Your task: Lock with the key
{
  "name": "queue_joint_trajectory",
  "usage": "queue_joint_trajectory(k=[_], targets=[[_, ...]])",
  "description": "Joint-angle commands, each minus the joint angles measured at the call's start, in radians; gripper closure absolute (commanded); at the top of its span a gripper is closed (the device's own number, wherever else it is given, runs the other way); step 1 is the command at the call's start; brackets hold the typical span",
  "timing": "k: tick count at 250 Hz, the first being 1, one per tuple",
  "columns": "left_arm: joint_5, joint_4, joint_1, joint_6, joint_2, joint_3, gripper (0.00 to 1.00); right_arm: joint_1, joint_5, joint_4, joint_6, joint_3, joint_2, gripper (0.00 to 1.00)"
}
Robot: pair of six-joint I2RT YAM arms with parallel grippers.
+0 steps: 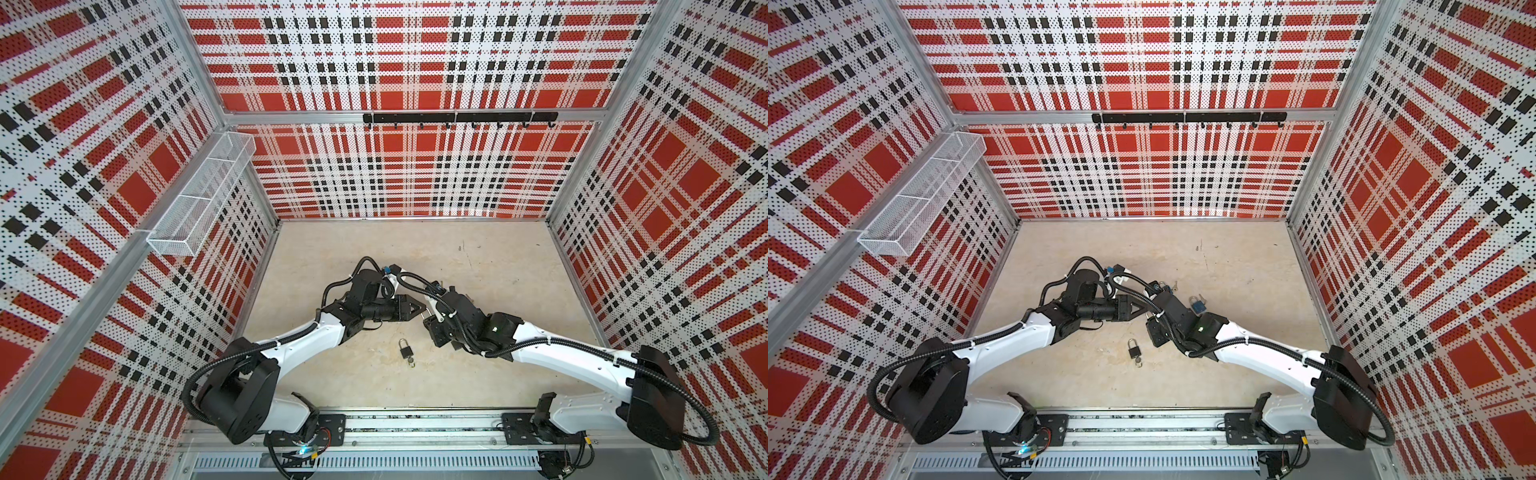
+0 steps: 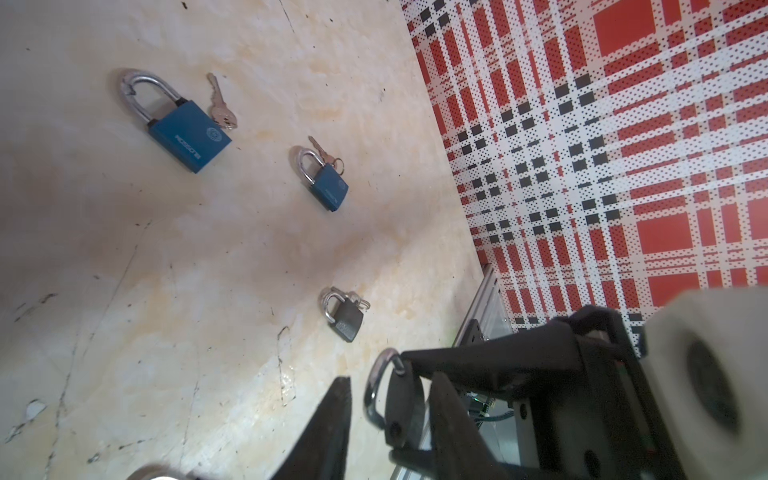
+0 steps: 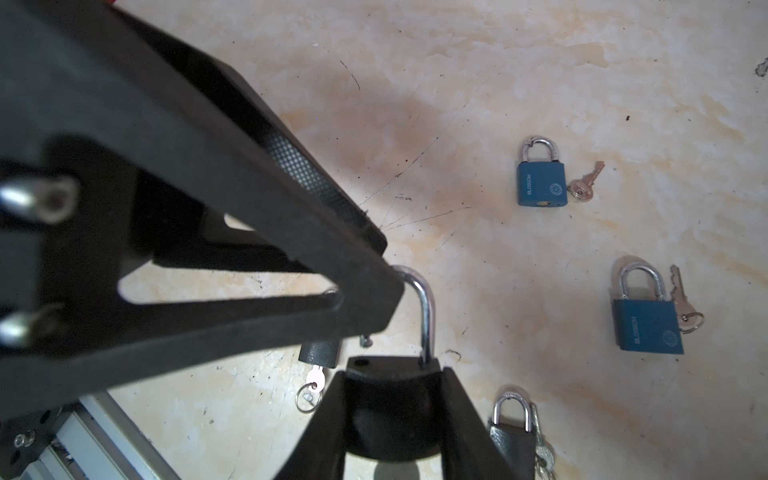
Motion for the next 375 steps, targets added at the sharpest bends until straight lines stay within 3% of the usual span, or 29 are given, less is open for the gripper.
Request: queue_joint_trajectory(k=[1, 128, 156, 172, 215, 234, 248, 276, 375], targets=[[0.026, 0.036, -0.015, -0.006, 0.018, 0.029, 0.66, -0.006, 0.000, 0.054, -0.001, -0.010, -0.034, 0.87], [0.033, 0.046, -0.036, -0.001, 0.051, 0.049, 0.80, -0.013, -0.034, 0.057, 0.000, -0.004, -0.037, 0.87], [0.034, 0.049, -0.038, -0.001, 0.058, 0.050, 0.89, -0.014, -0.037, 0.057, 0.002, -0.001, -0.040, 0.87], [0.034, 0.051, -0.039, 0.003, 0.062, 0.049, 1.00, -0.013, -0.039, 0.059, 0.004, -0.002, -0.041, 0.87], [0.021, 0.057, -0.039, -0.001, 0.066, 0.042, 1.00, -0.014, -0.040, 0.062, 0.006, -0.003, -0.047, 0.86], [0.010, 0.062, -0.040, -0.006, 0.060, 0.041, 1.00, -0.018, -0.044, 0.065, 0.013, -0.008, -0.055, 0.84], [-0.007, 0.070, -0.040, -0.015, 0.052, 0.038, 1.00, -0.029, -0.055, 0.065, 0.021, -0.011, -0.060, 0.71], [-0.059, 0.090, -0.038, -0.042, 0.026, 0.026, 1.00, -0.069, -0.108, 0.094, 0.056, -0.048, -0.101, 0.57], [-0.420, 0.120, -0.122, -0.159, -0.087, -0.009, 1.00, -0.387, -0.509, 0.489, 0.241, -0.394, -0.397, 0.51]])
